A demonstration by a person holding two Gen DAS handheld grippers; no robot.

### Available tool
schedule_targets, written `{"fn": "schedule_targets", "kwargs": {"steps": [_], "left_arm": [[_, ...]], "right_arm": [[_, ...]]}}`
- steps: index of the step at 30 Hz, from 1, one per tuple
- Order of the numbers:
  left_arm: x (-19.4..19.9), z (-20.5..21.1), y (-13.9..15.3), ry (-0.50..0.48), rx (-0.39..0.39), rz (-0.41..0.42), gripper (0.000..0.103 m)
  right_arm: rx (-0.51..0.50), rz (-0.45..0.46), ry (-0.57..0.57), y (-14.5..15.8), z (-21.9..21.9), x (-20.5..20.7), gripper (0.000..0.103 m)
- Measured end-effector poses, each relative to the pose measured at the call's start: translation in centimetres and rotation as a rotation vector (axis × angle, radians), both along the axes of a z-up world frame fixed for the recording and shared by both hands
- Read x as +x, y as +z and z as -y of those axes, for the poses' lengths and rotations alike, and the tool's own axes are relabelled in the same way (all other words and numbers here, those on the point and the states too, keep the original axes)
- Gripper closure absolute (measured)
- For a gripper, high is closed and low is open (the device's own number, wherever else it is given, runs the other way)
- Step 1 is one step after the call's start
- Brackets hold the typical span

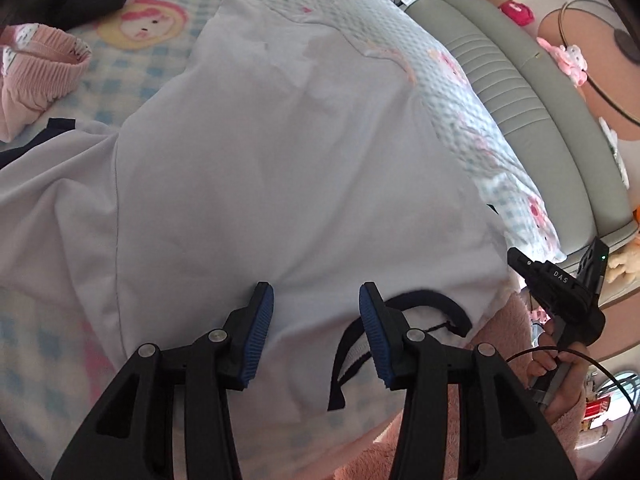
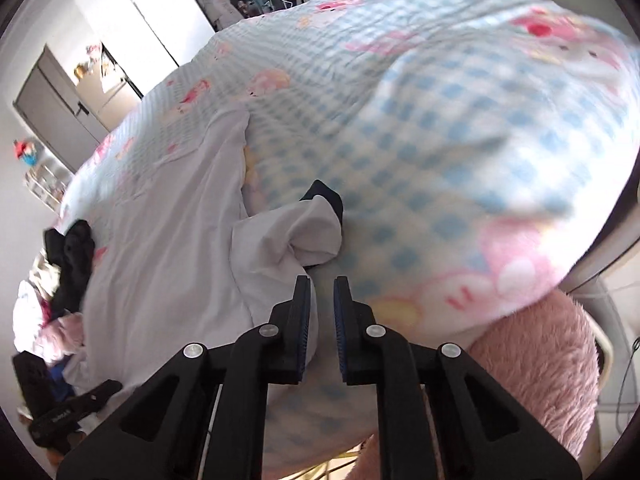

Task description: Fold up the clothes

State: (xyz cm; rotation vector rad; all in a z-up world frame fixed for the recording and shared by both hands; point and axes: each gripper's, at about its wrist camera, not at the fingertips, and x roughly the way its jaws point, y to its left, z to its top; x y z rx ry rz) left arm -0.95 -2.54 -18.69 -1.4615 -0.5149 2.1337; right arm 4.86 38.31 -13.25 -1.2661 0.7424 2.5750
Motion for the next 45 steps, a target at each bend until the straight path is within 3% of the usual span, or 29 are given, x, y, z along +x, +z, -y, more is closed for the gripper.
{"fn": "schedule_targets", "kwargs": {"steps": [6,14,21,24,28,30,32,34,40,43,45], "left_arm": [[0.3,0.9,2.3,-0.005,0.048,-0.046,0.056],[-1.2,1.9,2.3,0.039,0.098,-0.027,0.056],[-5.1,0.5,4.2,-0.004,0.052,-0.051,0.055],[-7.4,0.0,5.4,-0.021,0.025,-0.069,0.055],[-10.5,-0.7,7.0,-0.044,-0.010,-0.092,0.054],[-12.6,-0.3,7.8,-0.025,-0.032,-0.114,0.044],[-15.1,0.7,8.5,0.016,-0.056,-0.142,0.040],[-17.5,1.7,9.0,0.059,-0.080,-0.165,0.040],[-25.4,4.1,5.0,0.196,-0.135,-0.144,0.043],[-29.8,5.2,3.6,0.254,-0.085,-0.127,0.044],[-32.2,4.8,2.2,0.233,-0.050,-0.092,0.044]], "right_arm": [[-0.016,-0.076,0.142,3.7,2.1,-1.3,0.086],[-0.086,-0.029,0.239,2.3,4.5,-3.3,0.083],[-0.113,-0.024,0.211,1.4,2.7,-5.3,0.082],[-0.093,-0.020,0.212,2.2,1.8,-6.8,0.082],[-0.030,-0.056,0.245,5.7,0.6,-10.0,0.081],[0.005,-0.079,0.261,7.2,-0.1,-12.3,0.068],[0.032,-0.084,0.275,8.0,-0.7,-14.8,0.064],[0.028,-0.038,0.282,6.9,-0.9,-17.6,0.064],[-0.004,0.037,0.335,2.7,-0.3,-25.1,0.064],[0.028,0.042,0.341,1.4,0.0,-29.4,0.064],[0.039,0.057,0.337,0.0,-0.2,-32.2,0.064]]}}
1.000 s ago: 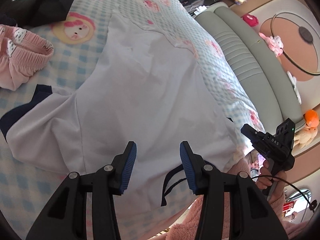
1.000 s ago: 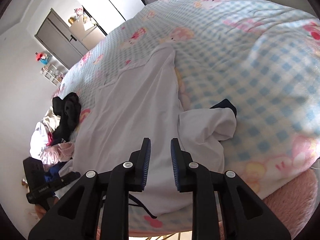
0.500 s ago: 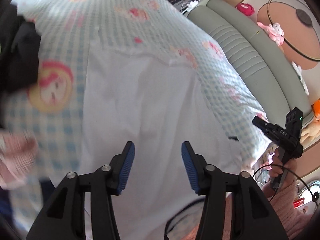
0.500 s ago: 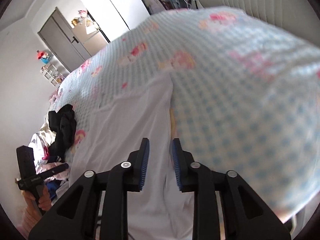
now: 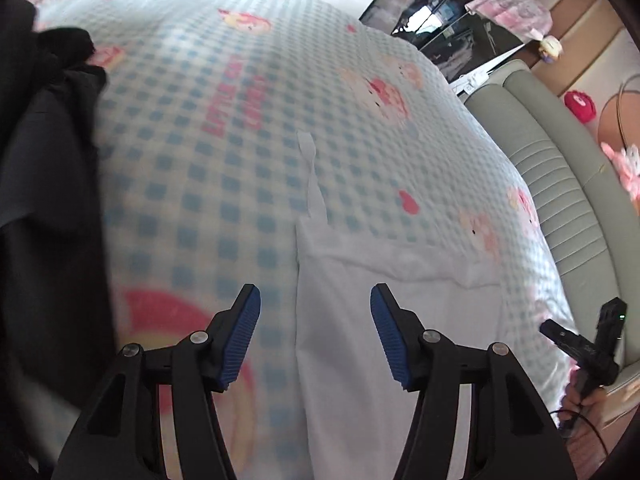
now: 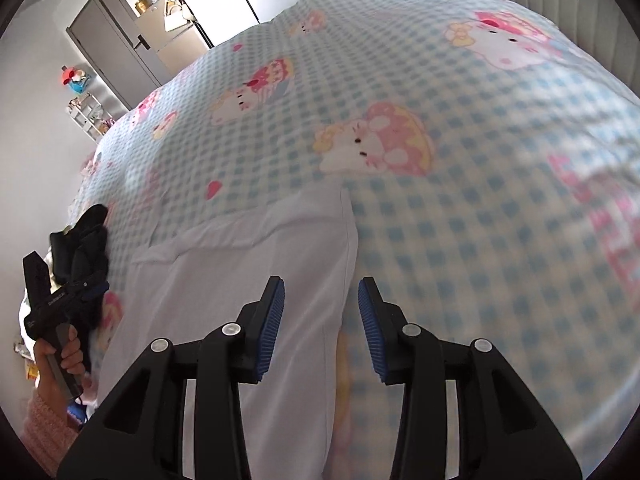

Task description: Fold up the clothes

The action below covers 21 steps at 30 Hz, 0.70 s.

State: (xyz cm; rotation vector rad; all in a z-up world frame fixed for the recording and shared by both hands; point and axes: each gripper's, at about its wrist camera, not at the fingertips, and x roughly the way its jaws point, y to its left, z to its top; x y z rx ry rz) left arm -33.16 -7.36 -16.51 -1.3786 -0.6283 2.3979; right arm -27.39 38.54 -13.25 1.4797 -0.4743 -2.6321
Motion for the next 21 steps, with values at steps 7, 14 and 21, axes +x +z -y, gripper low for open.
{"fn": "schedule_targets", "kwargs": {"steps": [7,14,21], "left_arm": [[-4.7,-3.9,-3.7,-0.097,-0.093,0.050,0.077],[-5.2,-3.7,0.1,-0.088,-0.248,-0.099,0.095],[-6.9,-4.2,0.4,-0.097,-0.262,-0.098,0.096]], "right_arm": [[-0.026,0.089,-0.028,-5.5,-0.4,-6.7,0.064],[0.075,0.039,0.048,-4.9,1.1,-8.0,0.064],[0.151,0.159,0.144,-9.5,3.6,-10.5,0.071]]}}
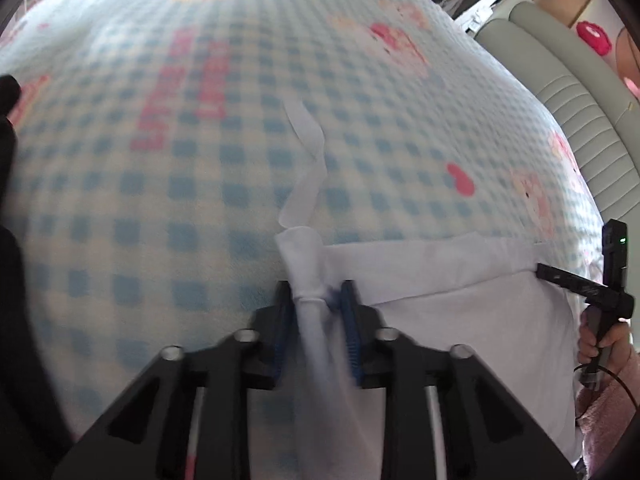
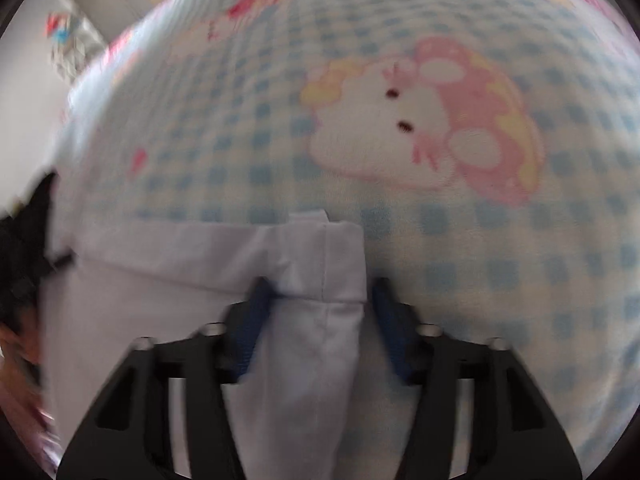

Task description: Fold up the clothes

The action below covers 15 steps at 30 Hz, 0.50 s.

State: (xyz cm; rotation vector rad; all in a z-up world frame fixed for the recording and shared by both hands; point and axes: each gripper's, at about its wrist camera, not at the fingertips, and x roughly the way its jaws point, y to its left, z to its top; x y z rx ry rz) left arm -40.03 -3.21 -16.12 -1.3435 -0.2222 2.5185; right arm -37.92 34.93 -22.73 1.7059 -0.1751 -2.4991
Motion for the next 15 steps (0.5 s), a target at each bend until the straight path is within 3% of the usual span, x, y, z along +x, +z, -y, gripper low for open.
{"fn": "schedule_targets", "kwargs": {"steps": [2,3,6,9,12,14,15], "left_arm": [[-0.3,-0.2,0.3,0.008,-0.005,-0.012,0.097],[-0.4,-0.3,0.4,0.011,-0.008,-0.018,0.097],[-0.8,-0.6,0.8,0.023,-0.015,-0.037,0.097],[-1.2,-1.3,0.9,0.041,-0.048,-0.054,0.097],[-2.0,-1.9,-0.2,0.073,-0.085,-0.041,0.095],[-3.6,-1.9,-2.6,0.077,-0.094,0.061,0.091],[-4.1,-1.4,-3.8,0.075,-0.082,0.126,0.082]], "right_arm": [[0.036,-0.058,0.009,1.6,0.7,0.7,0.089],[0.018,-0.092,-0.009,2.8,0.4,0.8,0.093],[-0.021,-0.199,-0.053,6.0,-1.0,0.9,0.095],[0.007,-0.265,-0.058,6.9,-0.3,0.7,0.095],[0.005,-0.248,-0.079,5.8,0.2,-0.5,0.094],[0.061,-0.130,-0.071,2.4,0.4,-2.0,0.091],[0.066,-0.073,-0.067,0.9,0.4,-2.6,0.088]]}}
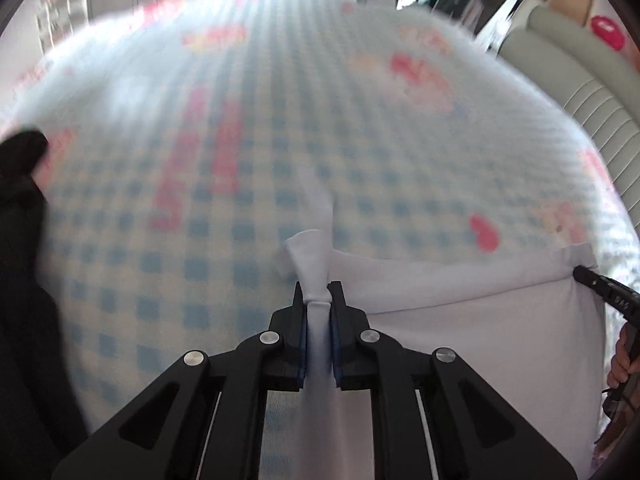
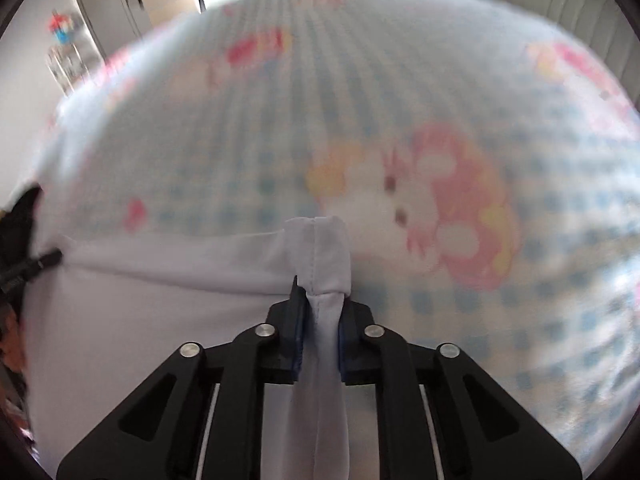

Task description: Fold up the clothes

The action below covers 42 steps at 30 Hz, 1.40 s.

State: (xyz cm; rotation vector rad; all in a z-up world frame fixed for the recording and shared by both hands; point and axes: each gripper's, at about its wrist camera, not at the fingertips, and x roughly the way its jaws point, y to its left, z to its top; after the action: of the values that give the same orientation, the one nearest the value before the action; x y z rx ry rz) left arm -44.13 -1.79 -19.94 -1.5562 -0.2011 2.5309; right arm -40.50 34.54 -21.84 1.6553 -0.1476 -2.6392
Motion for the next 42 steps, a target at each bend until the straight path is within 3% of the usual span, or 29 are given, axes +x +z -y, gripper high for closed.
{"fn": "schedule_targets", "kwargs": {"steps": [1,2,4,5,6,8,11,16,19,24,27,29,34,42], "left_arm": [[-0.3,0.6,-0.7,0.004,0.020,0.047,0.080],[0.0,1.4,0.3,0.020,0.063,0.022,0.080],[1.5,2.7,3.9,0.017,0.151,-0.083,0.071],[2.7,2.7,6.1,-0.024,0.176,-0.137,0.058],[3.8,2.4,7.8,-0.065,0.176,-0.171,0.055],[6.1,1.1,10.4,-0.153,0.182,-0.211,0.055],[9.7,-2.0,11.2,-0.245,0.178,-0.193,0.057],[17.2,-6.9,9.4,-0.359,0.149,-0.126,0.057],[22.1,-8.4,7.9,-0.412,0.158,-0.085,0.057],[30.0,-7.1,5.1,-0.406,0.197,-0.054,0.057],[32.2,-6.2,3.7,-0.359,0.134,-0.072,0.057],[33.0,-5.6,3.1,-0.319,0.134,-0.055,0.058],[36.3,-4.1,1.9,-0.314,0.041,-0.016,0.059],[41.8,-2.6,1.2,-0.341,0.000,-0.062,0.061]], "right_arm": [[-0.019,0.015,0.002,-0.4,0.0,-0.1,0.088],[-0.035,-0.001,0.000,0.4,-0.3,0.3,0.088],[-0.058,-0.066,0.012,3.6,-0.8,1.5,0.082],[-0.072,-0.097,0.023,5.3,-0.9,2.2,0.081],[-0.087,-0.120,0.037,6.8,-1.0,3.0,0.081],[-0.073,-0.154,0.078,9.4,0.0,4.8,0.081],[-0.017,-0.170,0.143,11.1,3.3,8.1,0.081],[0.074,-0.196,0.034,10.9,4.6,14.5,0.081],[0.001,-0.156,-0.051,10.7,2.3,18.0,0.081],[-0.083,-0.149,0.055,9.6,6.0,27.0,0.081],[-0.135,-0.083,0.120,7.0,9.3,29.9,0.081],[-0.107,-0.061,0.144,5.3,11.3,31.5,0.081],[-0.071,0.006,0.107,2.2,11.2,34.7,0.081],[-0.121,-0.065,0.057,3.7,8.6,38.9,0.081]]}}
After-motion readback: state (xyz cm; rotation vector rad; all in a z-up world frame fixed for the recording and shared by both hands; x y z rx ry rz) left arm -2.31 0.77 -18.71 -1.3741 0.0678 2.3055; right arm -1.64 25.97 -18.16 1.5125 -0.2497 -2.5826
